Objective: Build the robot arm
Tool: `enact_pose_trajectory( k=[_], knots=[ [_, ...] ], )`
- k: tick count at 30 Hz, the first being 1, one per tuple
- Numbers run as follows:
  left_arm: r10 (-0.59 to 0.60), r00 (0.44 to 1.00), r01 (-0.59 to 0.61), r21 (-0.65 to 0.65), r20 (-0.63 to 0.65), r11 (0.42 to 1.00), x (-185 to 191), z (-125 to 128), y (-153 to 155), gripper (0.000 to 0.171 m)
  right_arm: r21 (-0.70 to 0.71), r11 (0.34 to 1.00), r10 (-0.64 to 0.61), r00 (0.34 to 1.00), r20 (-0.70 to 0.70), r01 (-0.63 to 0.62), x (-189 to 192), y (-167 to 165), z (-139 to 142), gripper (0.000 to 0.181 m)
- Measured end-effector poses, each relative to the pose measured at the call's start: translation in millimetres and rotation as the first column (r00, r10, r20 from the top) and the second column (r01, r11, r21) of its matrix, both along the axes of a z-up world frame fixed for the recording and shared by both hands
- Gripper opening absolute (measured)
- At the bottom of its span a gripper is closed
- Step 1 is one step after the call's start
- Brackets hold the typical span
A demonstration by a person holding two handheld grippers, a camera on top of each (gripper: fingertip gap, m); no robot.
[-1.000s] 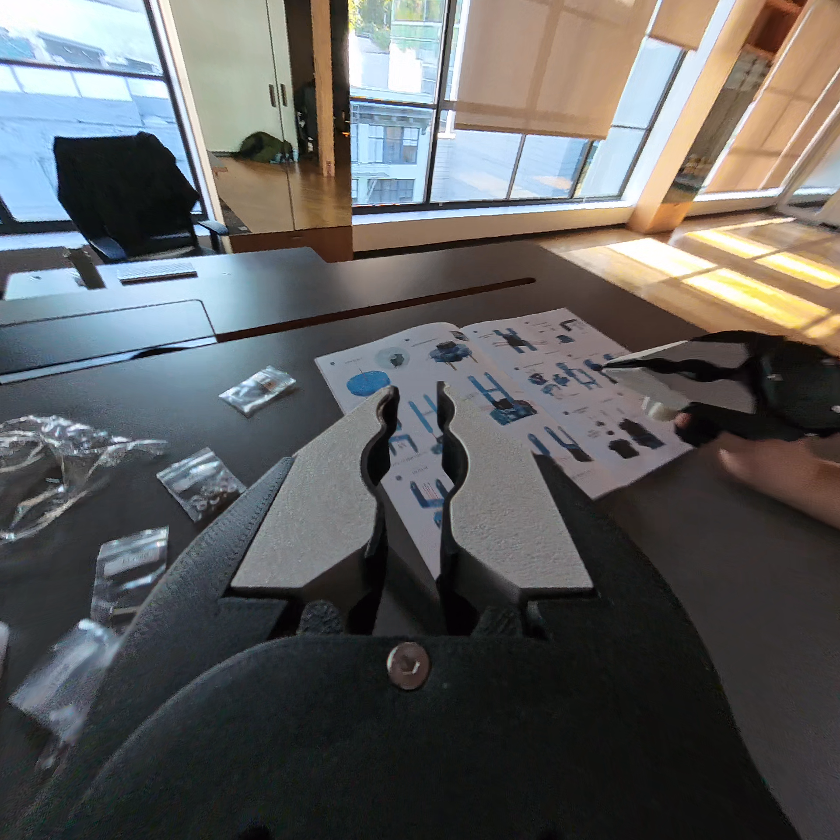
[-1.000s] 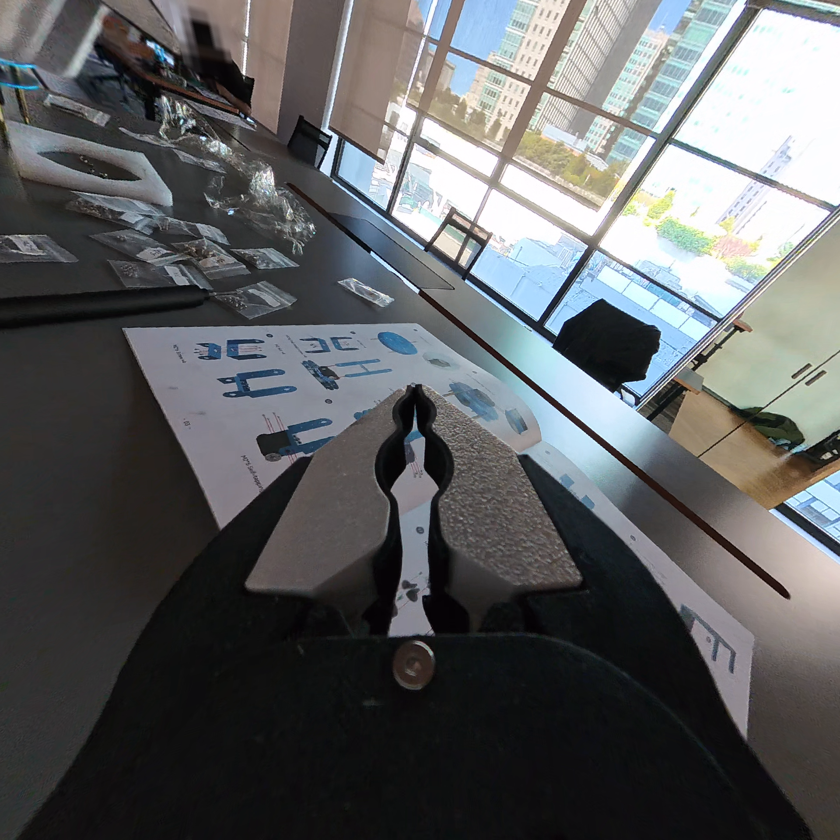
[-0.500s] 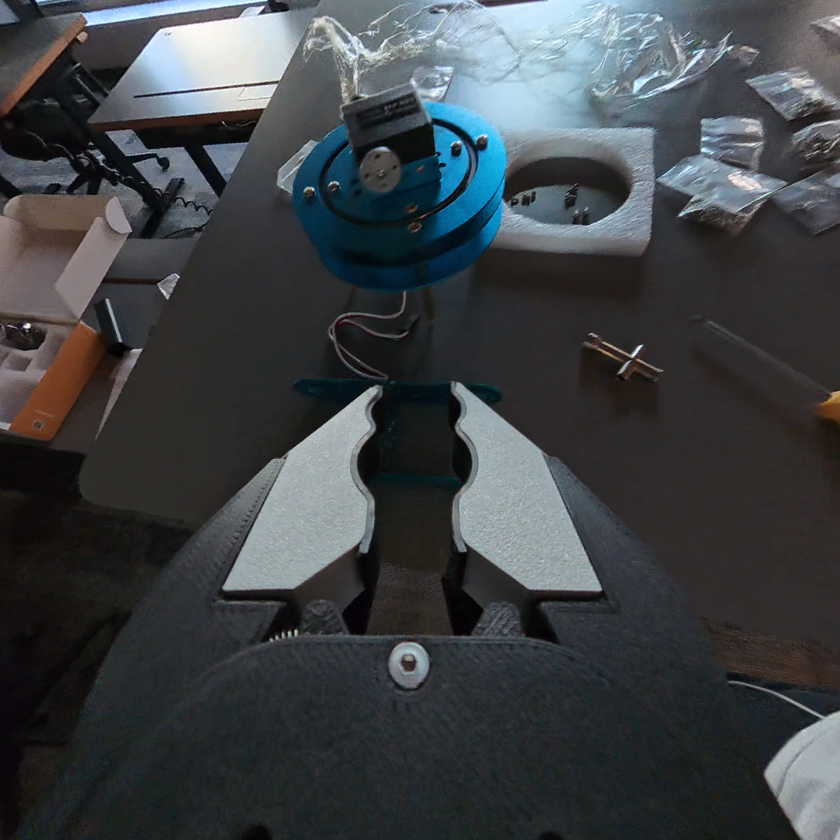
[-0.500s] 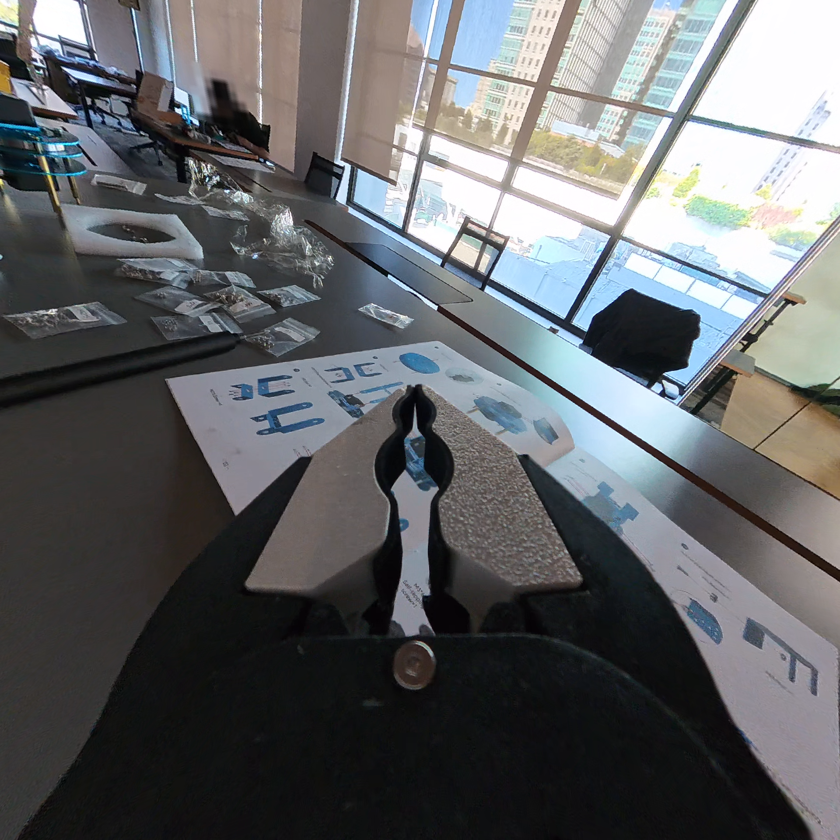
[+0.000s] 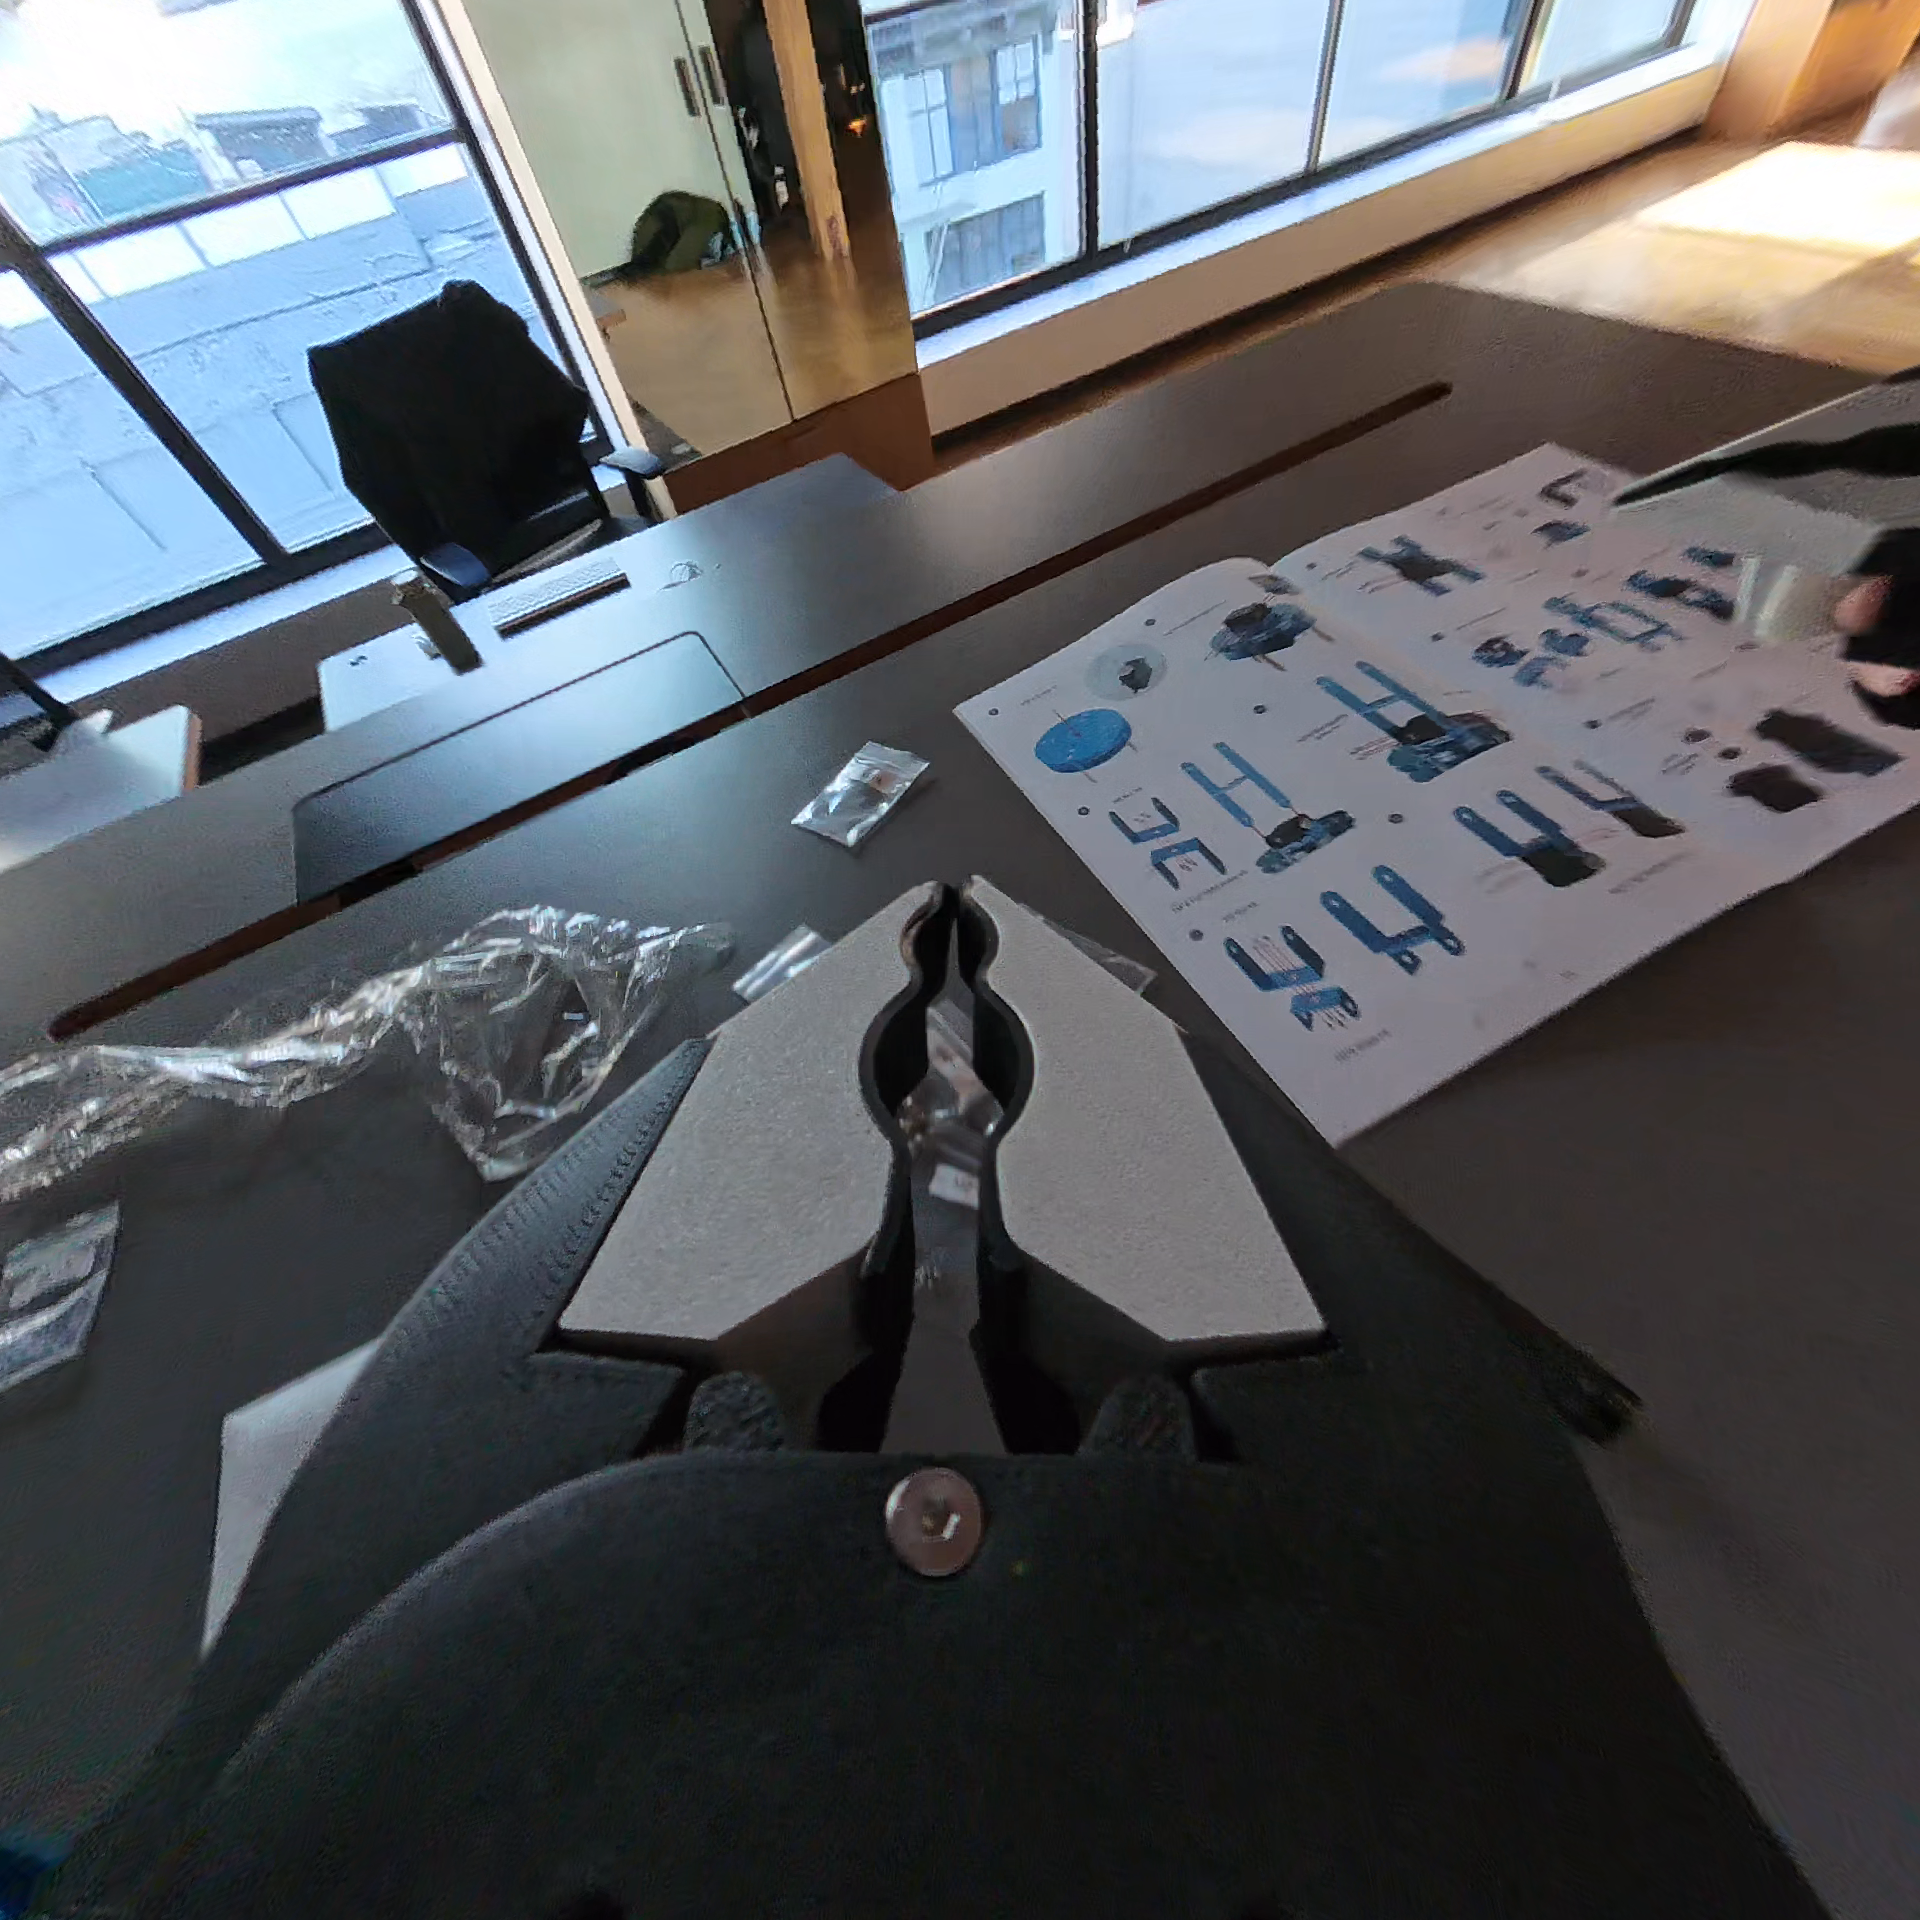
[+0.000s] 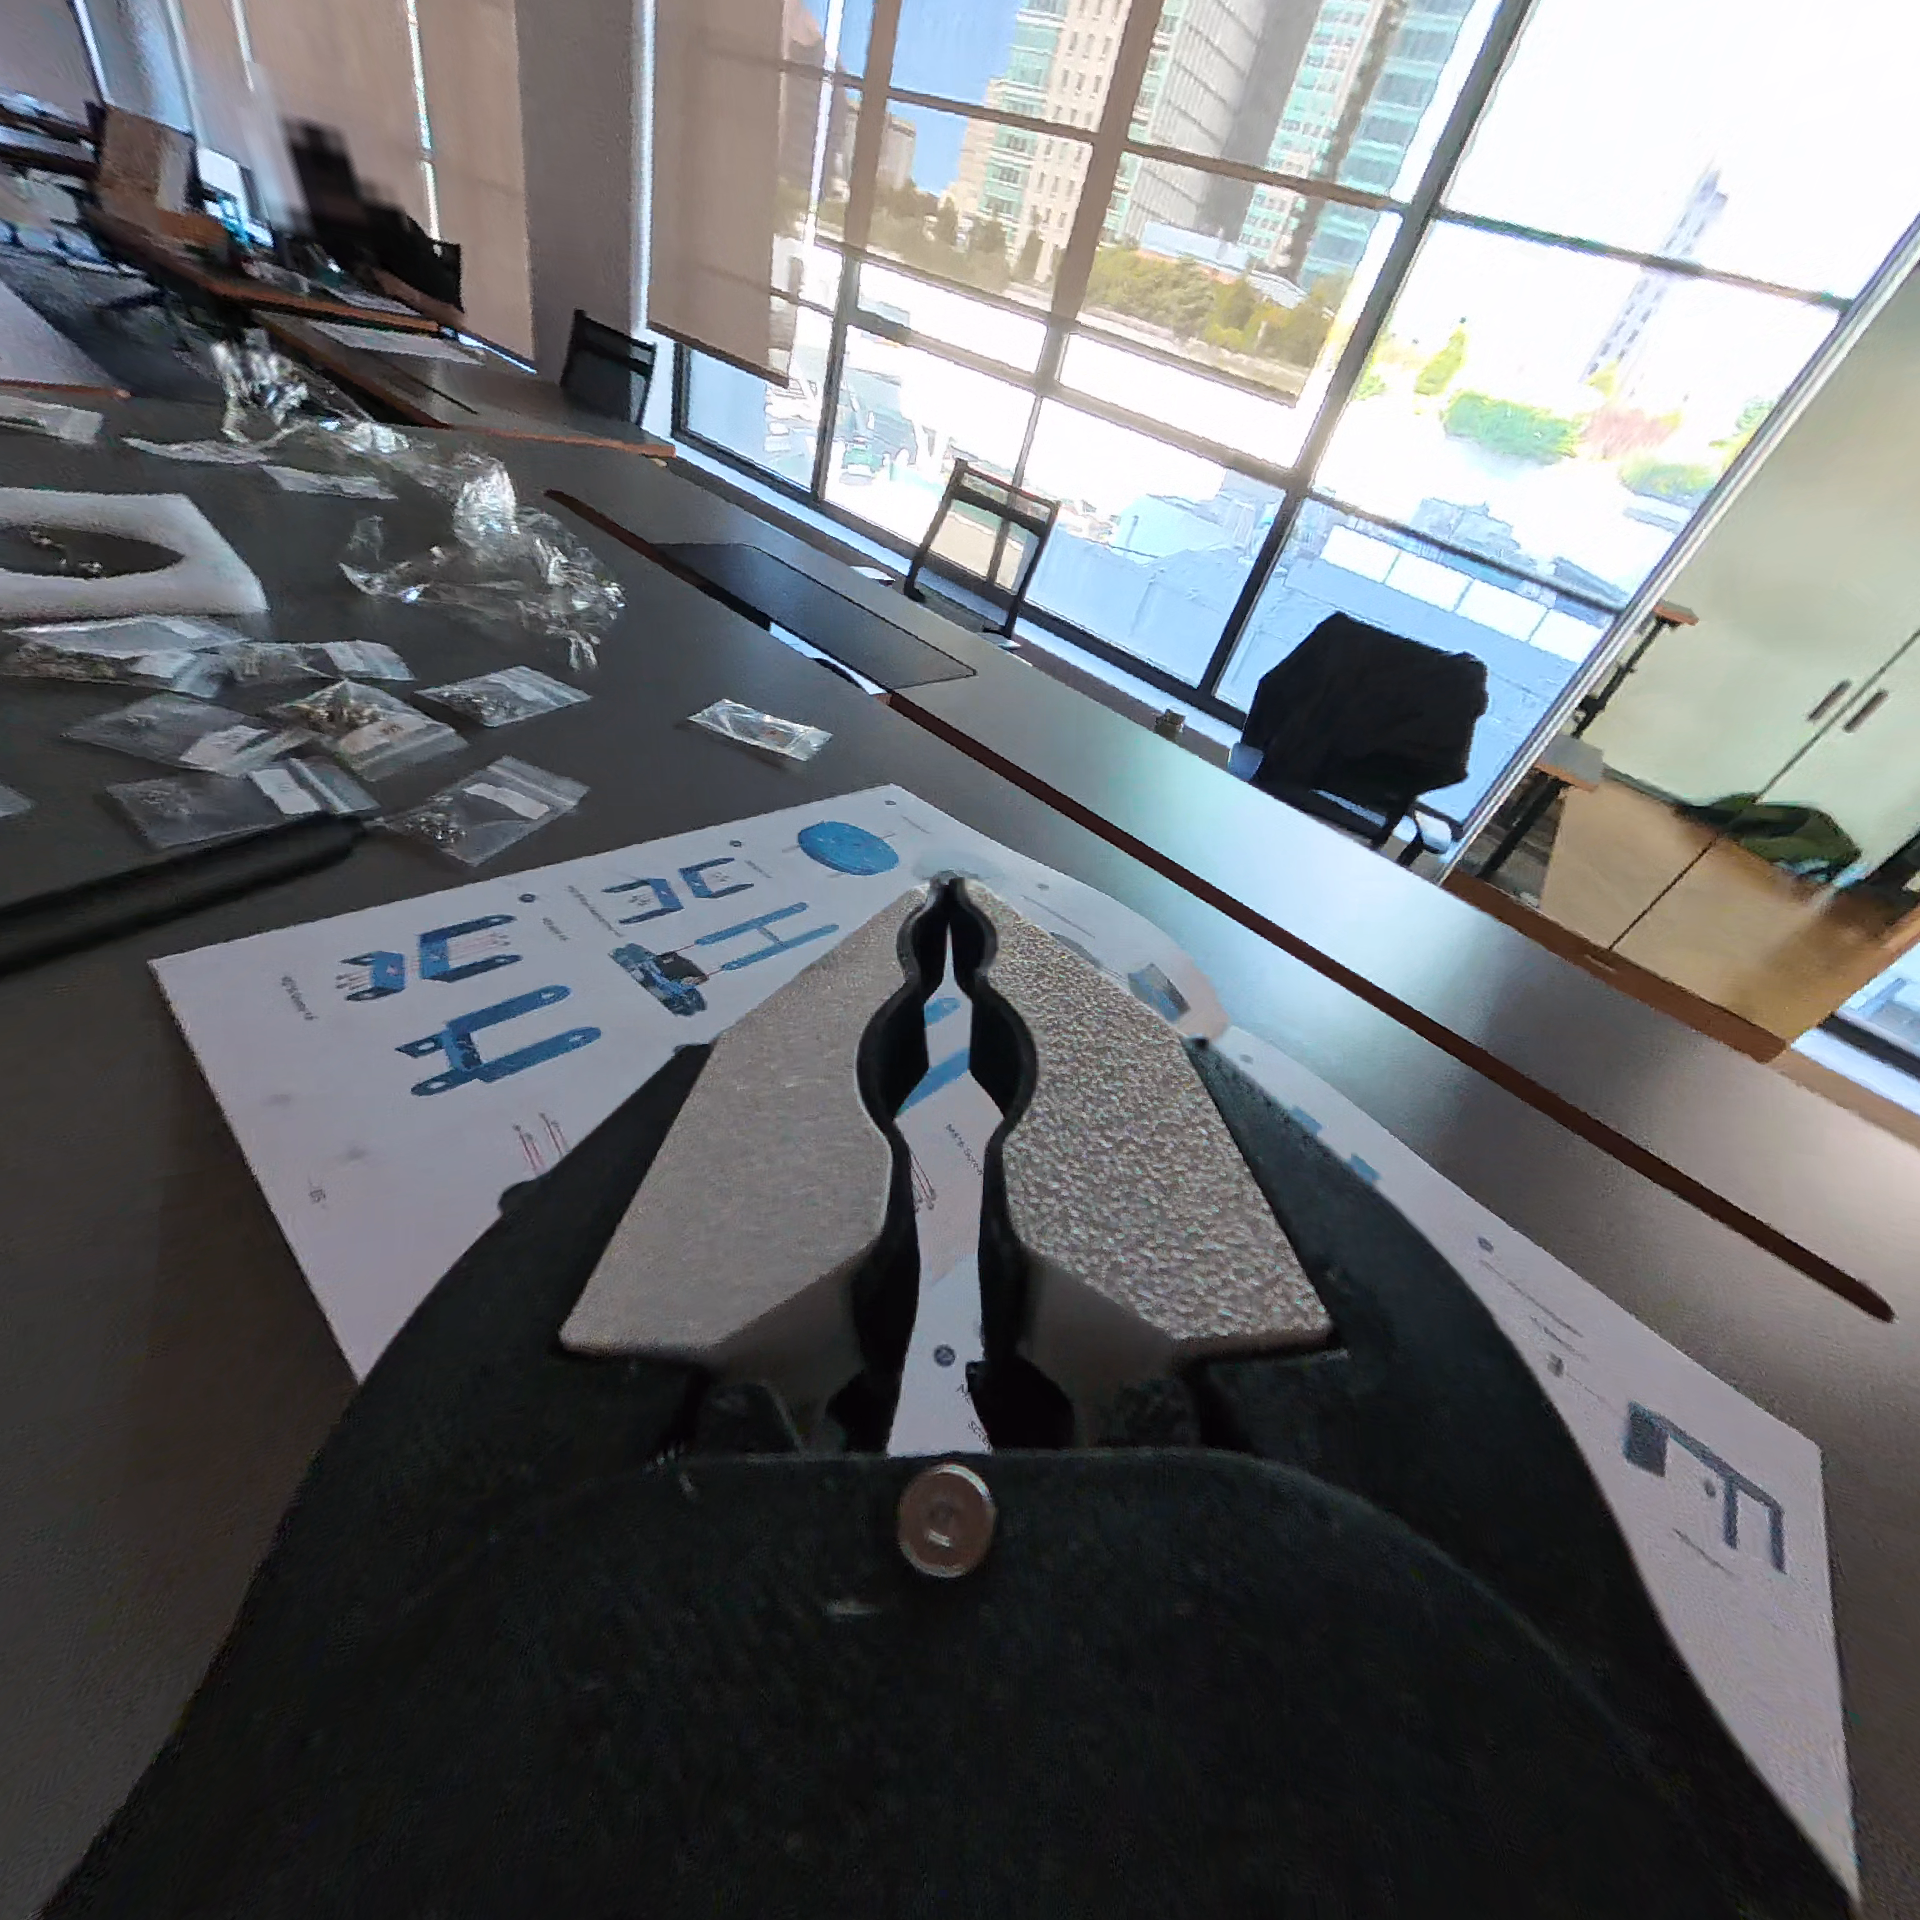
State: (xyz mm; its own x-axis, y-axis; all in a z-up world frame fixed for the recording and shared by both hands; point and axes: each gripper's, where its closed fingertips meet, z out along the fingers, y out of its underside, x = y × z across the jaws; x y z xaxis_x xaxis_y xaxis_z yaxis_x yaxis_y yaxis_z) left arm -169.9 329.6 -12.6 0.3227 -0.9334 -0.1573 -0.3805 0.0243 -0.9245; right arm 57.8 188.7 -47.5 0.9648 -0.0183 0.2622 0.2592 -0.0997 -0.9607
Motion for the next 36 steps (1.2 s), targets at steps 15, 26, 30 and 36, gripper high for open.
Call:
enact_pose_trajectory(
  k=[15,26,30,36],
  knots=[
    [0.099,0.995,-0.101,0.089,0.025,0.991,12.8,-44.3,27.7,0.000,-0.040,0.999,0.026,0.999,0.020,-0.025,18.6,-10.8,-23.7,0.000],
    [0.105,0.994,-0.104,-0.027,0.040,0.994,11.3,-53.3,35.1,0.000,-0.115,0.993,-0.013,1.000,0.016,0.014,20.1,-7.4,-38.0,0.000],
    [0.102,0.993,-0.100,-0.035,0.066,0.994,9.7,-47.6,33.8,0.000,-0.113,0.993,-0.019,1.000,0.010,0.020,21.4,-7.6,-37.7,0.000],
    [0.094,0.992,-0.090,-0.049,0.081,0.995,10.6,-47.2,31.8,0.000,-0.104,0.994,-0.017,1.000,-0.004,0.016,22.2,-8.4,-36.2,0.000]
  ],
)
